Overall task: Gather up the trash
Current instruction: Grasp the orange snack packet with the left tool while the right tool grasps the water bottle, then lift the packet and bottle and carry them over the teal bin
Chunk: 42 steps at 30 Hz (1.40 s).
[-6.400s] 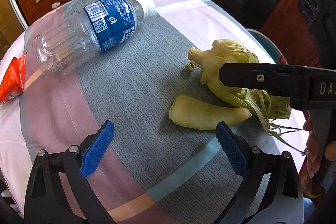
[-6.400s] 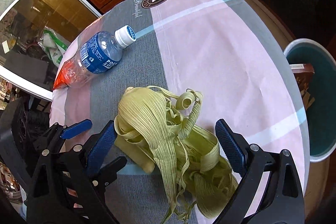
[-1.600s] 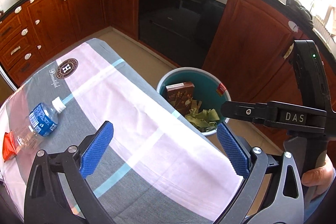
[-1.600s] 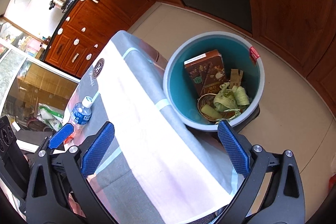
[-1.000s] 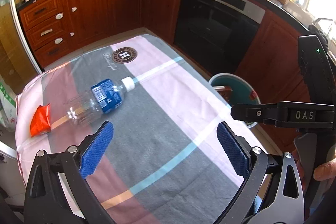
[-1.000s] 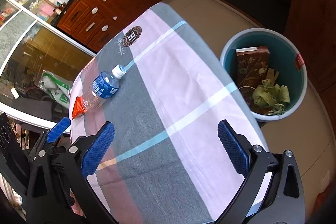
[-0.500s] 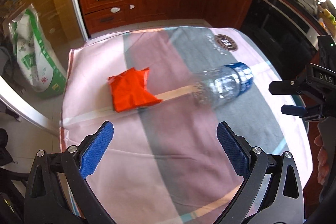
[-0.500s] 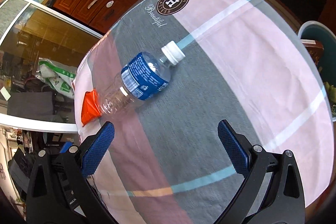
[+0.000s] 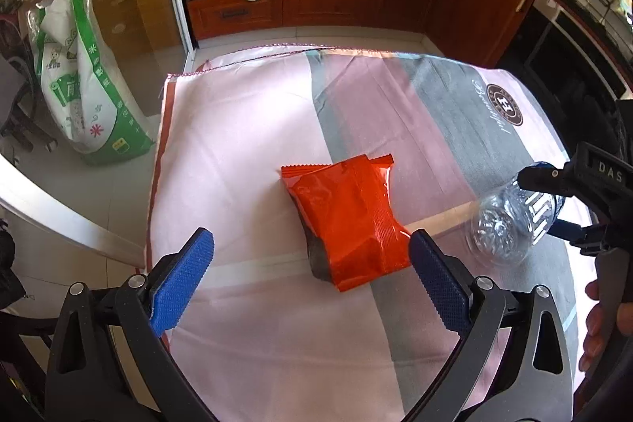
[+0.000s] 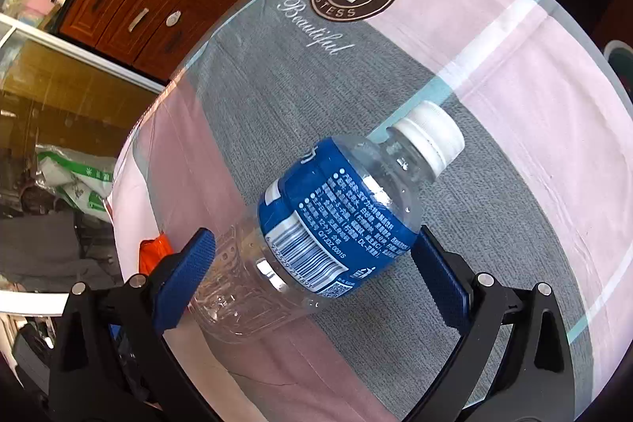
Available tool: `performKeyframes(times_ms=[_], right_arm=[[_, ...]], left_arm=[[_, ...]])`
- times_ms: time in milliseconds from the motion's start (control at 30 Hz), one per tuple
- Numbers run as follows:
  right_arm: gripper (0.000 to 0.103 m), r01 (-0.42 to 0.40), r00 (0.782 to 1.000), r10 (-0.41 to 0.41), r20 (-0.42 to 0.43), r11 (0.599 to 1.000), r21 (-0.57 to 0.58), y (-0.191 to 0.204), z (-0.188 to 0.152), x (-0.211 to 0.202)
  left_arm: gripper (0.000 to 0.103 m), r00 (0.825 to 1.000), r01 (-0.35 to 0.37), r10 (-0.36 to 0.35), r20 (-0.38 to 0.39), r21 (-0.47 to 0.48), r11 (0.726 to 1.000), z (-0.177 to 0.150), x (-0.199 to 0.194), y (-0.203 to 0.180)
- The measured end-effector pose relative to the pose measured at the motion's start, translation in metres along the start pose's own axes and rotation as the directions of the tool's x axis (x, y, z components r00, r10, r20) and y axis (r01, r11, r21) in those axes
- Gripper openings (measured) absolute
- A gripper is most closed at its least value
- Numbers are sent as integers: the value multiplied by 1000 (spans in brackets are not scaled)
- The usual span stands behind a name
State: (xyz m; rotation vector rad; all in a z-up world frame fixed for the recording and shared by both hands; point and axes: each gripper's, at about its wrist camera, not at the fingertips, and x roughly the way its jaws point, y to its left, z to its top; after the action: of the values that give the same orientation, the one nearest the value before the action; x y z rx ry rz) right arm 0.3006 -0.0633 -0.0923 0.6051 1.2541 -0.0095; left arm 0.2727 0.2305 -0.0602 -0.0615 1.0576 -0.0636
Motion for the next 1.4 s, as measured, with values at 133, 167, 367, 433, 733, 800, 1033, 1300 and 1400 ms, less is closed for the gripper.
performKeyframes(times_ms=[133,167,367,433,733,800,1033,1300,1400], right_arm=[[93,42,999,-42,1,986,-159,15,-8,8],[91,46,999,-48,-5,982,-182,16,-10,11],[63,44,999,-49,-11,957,-286,14,-18,9],[63,28,999,-35,-18,955,-295,9,-21,7],[62,-48,998,37,-42,952,-303,-20,-27,-13],[62,-73,997,61,-48,950,-303,-24,-28,-21],[62,-168,986,160,-52,941,-295,-46,-38,-55],[62,-236,970,243,-8,934,-270,-89,-45,-107],[62,-254,963,268,22,934,-251,-110,-46,-126]], left_arm=[[99,1000,10,-10,-24,4,1000,4,17,-7],[99,1000,11,-10,-27,8,1000,5,21,-10],[94,999,23,-22,-28,18,1000,0,32,-20],[72,999,33,-32,-31,22,999,-3,34,-23],[39,999,0,-2,32,75,997,-21,4,-40],[39,999,-2,-2,42,91,996,-27,-8,-47],[39,997,-8,-3,73,145,989,-49,-46,-83],[39,995,18,-39,96,210,978,-68,-83,-139],[39,993,28,-54,100,248,968,-71,-94,-163]])
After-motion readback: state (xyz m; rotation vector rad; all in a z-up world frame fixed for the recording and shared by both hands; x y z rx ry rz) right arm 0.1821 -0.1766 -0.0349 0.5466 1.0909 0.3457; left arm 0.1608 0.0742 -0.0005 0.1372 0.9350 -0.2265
